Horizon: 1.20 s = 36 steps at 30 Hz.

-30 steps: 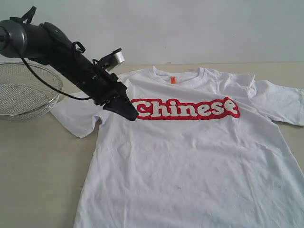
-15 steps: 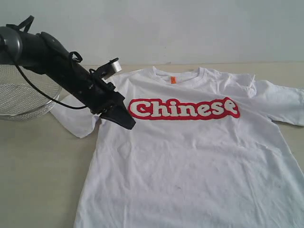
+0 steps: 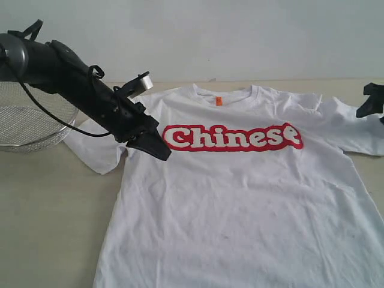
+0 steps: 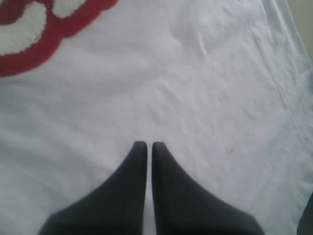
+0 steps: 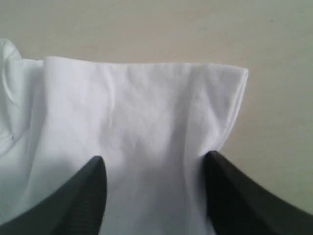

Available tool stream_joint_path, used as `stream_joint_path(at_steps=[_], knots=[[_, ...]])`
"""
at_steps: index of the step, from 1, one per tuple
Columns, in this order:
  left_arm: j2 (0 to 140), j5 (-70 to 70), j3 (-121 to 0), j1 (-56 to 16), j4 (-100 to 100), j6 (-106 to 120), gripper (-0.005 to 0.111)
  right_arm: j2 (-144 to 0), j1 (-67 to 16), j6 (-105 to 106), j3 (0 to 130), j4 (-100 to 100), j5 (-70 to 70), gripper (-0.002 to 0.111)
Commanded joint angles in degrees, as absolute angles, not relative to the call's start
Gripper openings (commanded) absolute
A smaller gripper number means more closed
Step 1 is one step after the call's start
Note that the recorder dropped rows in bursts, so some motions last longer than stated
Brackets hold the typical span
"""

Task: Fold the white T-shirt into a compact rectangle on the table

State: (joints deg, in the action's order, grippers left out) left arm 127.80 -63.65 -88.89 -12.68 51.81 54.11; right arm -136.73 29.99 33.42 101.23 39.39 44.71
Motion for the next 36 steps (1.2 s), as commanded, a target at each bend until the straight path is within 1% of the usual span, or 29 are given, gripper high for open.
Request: stream_joint_path(at_steps=[1, 2, 3, 6, 12, 17, 26, 31, 36], knots=[[126.7, -63.8, -88.7, -12.6, 52.5, 54.4, 0.005, -140.4, 29.1, 32.3, 100.0, 36.4, 46.0, 0.017], [126.6, -63.9, -88.7, -12.6, 52.5, 54.4, 0.005, -140.4, 29.1, 32.3, 100.0, 36.0, 45.6, 0.007], [126.4, -64.0, -88.7, -12.6, 52.5, 54.4, 0.005, -140.3, 29.1, 32.2, 100.0, 35.2, 45.4, 0.0], [126.4, -64.0, -88.7, -12.6, 52.5, 54.4, 0.005, -138.5, 29.1, 34.2, 100.0, 35.2, 45.2, 0.0], [126.4, -64.0, -88.7, -12.6, 52.9, 54.4, 0.005, -130.4, 28.6, 37.0, 100.0, 35.2, 45.6, 0.0], [126.4, -63.2, -88.7, -12.6, 52.9, 54.4, 0.005, -125.1, 25.5, 39.0, 100.0, 34.9, 46.1, 0.0], [126.4, -63.2, -88.7, -12.6, 52.9, 54.4, 0.005, -123.2, 13.6, 38.8, 100.0, 29.3, 49.5, 0.0], [126.4, -63.2, -88.7, -12.6, 52.9, 54.4, 0.005, -124.5, 7.1, 32.5, 99.9, 22.3, 48.3, 0.0], [126.4, -62.9, -88.7, -12.6, 52.9, 54.4, 0.005, -127.6, 3.4, 28.7, 99.9, 19.5, 48.0, 0.0]])
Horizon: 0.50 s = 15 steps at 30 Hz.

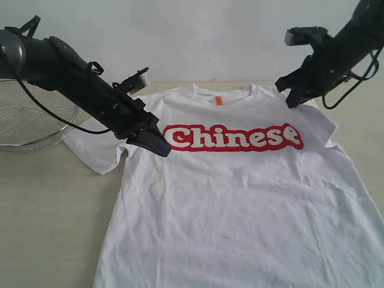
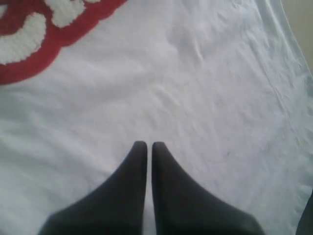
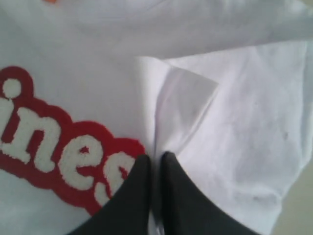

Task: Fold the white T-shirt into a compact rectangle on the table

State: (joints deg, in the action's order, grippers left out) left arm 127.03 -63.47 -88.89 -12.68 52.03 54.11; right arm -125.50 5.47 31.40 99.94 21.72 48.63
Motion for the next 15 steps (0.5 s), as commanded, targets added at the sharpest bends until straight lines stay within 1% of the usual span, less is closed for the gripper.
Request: stream_joint_path(at_steps=[1, 4, 6, 7, 9, 12, 13, 14, 15], knots=[[126.4, -62.9, -88.7, -12.6, 53.0, 54.4, 0.005, -128.3, 3.2, 28.0, 99.9, 19.1, 47.0, 0.0], [126.4, -63.3, -88.7, -12.6, 53.1, 54.4, 0.005, -129.7, 2.8, 26.3, 99.9, 18.9, 45.2, 0.0], [126.4, -63.5, -88.7, -12.6, 53.1, 54.4, 0.005, -130.2, 2.8, 26.0, 99.9, 17.9, 45.2, 0.006], [126.4, -63.9, -88.7, -12.6, 53.1, 55.0, 0.005, -130.3, 2.8, 25.9, 99.9, 16.8, 45.2, 0.011], [126.4, -64.0, -88.7, -12.6, 53.1, 55.3, 0.005, -130.3, 2.8, 25.9, 99.9, 15.8, 45.2, 0.026], [126.4, -64.0, -88.7, -12.6, 53.1, 55.3, 0.005, -129.6, 2.8, 25.9, 100.1, 15.6, 45.0, 0.061], [126.4, -64.0, -88.7, -12.6, 53.1, 55.3, 0.005, -129.1, 2.8, 25.6, 100.1, 15.6, 45.0, 0.071], [126.4, -64.0, -88.7, -12.6, 53.1, 55.3, 0.005, -128.4, 2.8, 24.8, 100.1, 15.5, 44.9, 0.076], [126.4, -64.0, -88.7, -12.6, 53.1, 55.4, 0.005, -127.6, 2.8, 23.8, 100.1, 15.0, 45.0, 0.077]])
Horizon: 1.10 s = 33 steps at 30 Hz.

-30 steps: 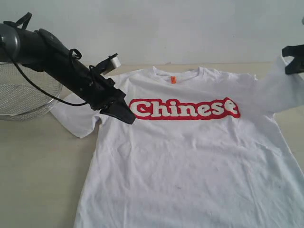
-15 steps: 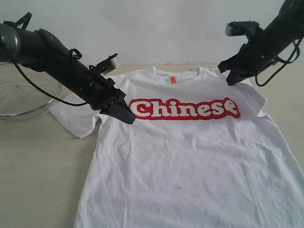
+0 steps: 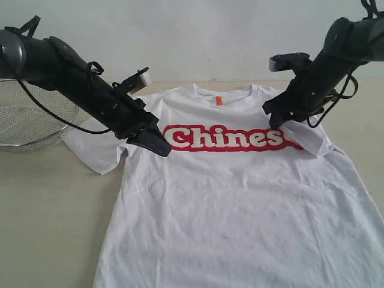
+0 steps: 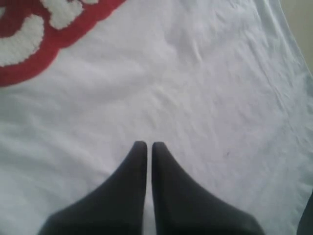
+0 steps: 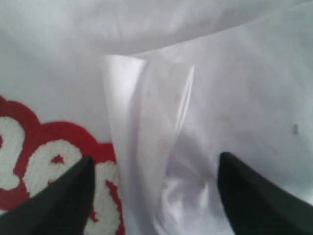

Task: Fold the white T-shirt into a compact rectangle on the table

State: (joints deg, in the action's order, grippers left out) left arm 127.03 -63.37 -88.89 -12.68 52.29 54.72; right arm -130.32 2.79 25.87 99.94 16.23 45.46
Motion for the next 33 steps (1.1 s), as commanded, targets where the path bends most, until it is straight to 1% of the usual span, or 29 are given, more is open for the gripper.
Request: stream_joint_path(at_steps=[1, 7, 9, 10, 13, 14, 27, 30, 33], knots=[[126.4, -64.0, -88.7, -12.6, 53.1, 55.5, 0.005, -126.9, 2.8, 22.9, 100.1, 14.2, 45.0, 0.076], [126.4, -63.9, -88.7, -12.6, 53.1, 55.7, 0.005, -121.7, 2.8, 19.6, 100.1, 7.4, 43.9, 0.067], [126.4, -63.0, -88.7, -12.6, 53.4, 55.7, 0.005, -121.5, 2.8, 18.6, 100.1, 6.4, 42.2, 0.057], [126.4, -62.7, -88.7, -12.6, 53.7, 55.7, 0.005, -121.6, 2.8, 18.6, 100.1, 6.1, 41.5, 0.047], [126.4, -62.3, -88.7, -12.6, 56.2, 55.7, 0.005, -122.7, 2.8, 18.6, 100.1, 5.5, 38.2, 0.01], [126.4, -62.3, -88.7, -12.6, 56.9, 56.0, 0.005, -123.4, 2.8, 18.3, 100.1, 5.5, 37.0, 0.0], [126.4, -62.3, -88.7, -12.6, 58.0, 56.5, 0.005, -130.7, 2.8, 15.1, 100.1, 3.2, 33.4, 0.0], [126.4, -62.4, -88.7, -12.6, 57.9, 56.5, 0.005, -132.3, 3.0, 10.2, 100.1, -2.5, 33.3, 0.0], [126.4, -62.3, -88.7, -12.6, 57.9, 56.5, 0.005, -133.3, 3.8, 0.7, 100.1, -10.6, 33.4, 0.0]])
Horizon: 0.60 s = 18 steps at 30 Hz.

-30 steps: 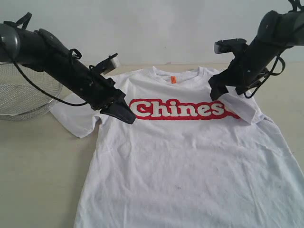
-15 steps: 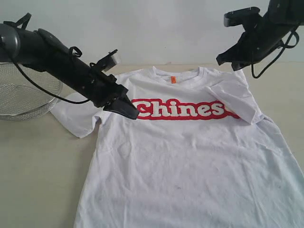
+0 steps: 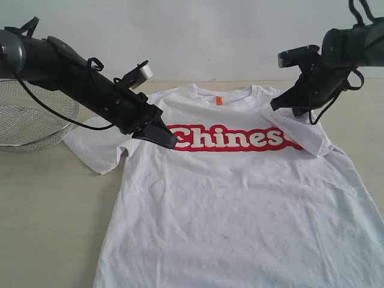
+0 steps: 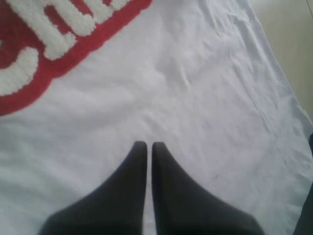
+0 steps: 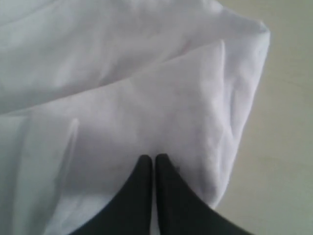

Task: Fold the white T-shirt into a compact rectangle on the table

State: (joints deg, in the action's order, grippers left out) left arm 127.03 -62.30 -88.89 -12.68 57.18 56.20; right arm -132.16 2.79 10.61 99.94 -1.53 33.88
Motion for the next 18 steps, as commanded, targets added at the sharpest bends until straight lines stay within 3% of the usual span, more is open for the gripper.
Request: stream_joint_path(at_steps=[1, 8, 18], knots=[[126.4, -62.3, -88.7, -12.6, 57.9, 56.5, 0.005, -133.4, 4.3, -1.4, 100.1, -12.2, 33.4, 0.0], [126.4, -62.3, -88.7, -12.6, 57.9, 56.5, 0.005, -133.1, 6.3, -0.8, 100.1, -13.3, 34.5, 0.0], [126.4, -62.3, -88.7, -12.6, 57.9, 56.5, 0.005, -128.5, 3.0, 2.5, 100.1, -11.8, 39.7, 0.0]])
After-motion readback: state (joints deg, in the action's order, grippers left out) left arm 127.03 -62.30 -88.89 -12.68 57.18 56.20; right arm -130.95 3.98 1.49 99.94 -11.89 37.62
